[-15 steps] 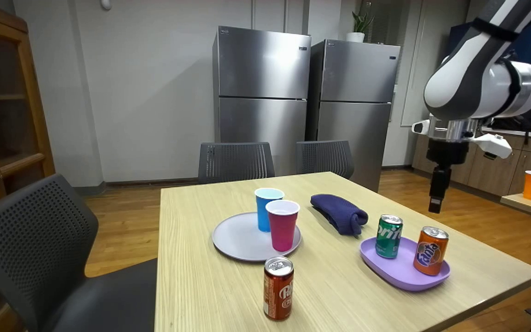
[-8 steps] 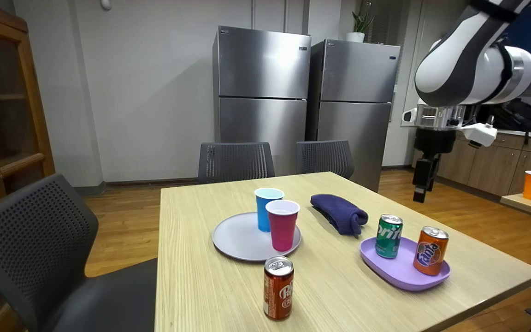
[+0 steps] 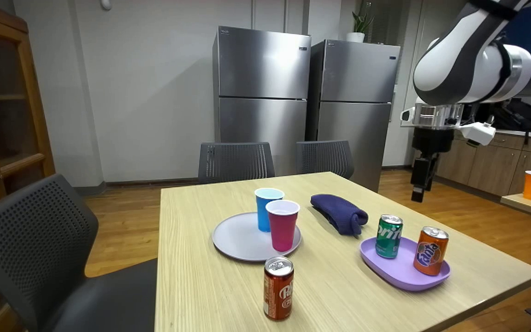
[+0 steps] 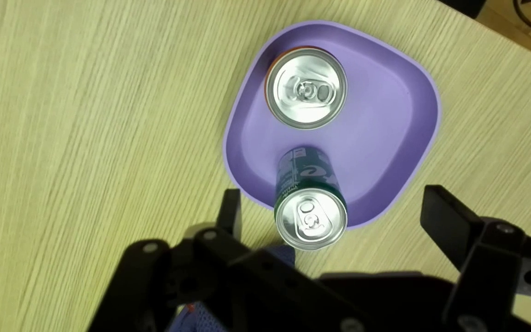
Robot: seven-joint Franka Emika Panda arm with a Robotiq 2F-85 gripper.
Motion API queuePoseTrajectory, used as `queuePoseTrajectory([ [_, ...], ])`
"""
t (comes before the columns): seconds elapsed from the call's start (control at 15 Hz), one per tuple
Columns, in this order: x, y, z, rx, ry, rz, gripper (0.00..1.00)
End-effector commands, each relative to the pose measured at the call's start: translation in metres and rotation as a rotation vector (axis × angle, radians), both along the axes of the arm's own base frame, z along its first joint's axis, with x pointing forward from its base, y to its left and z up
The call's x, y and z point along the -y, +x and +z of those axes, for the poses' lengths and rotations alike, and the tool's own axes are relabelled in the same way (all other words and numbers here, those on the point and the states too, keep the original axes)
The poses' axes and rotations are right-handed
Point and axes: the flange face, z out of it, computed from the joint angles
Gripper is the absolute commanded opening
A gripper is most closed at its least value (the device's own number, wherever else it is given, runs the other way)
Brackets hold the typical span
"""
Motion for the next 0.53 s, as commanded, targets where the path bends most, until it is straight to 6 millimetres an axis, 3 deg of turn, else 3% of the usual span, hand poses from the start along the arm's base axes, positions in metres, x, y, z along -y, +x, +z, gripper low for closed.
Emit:
queuePoseTrajectory([
  [0.0, 0.000, 0.000, 0.001, -0.001, 0.000, 0.000, 1.00],
  [0.2, -0.026, -0.007, 0.005, -0.009, 0.025, -0.037, 1.00],
  [0.47, -0.075, -0.009, 0.008, -0.037, 0.072, -0.056, 1.00],
])
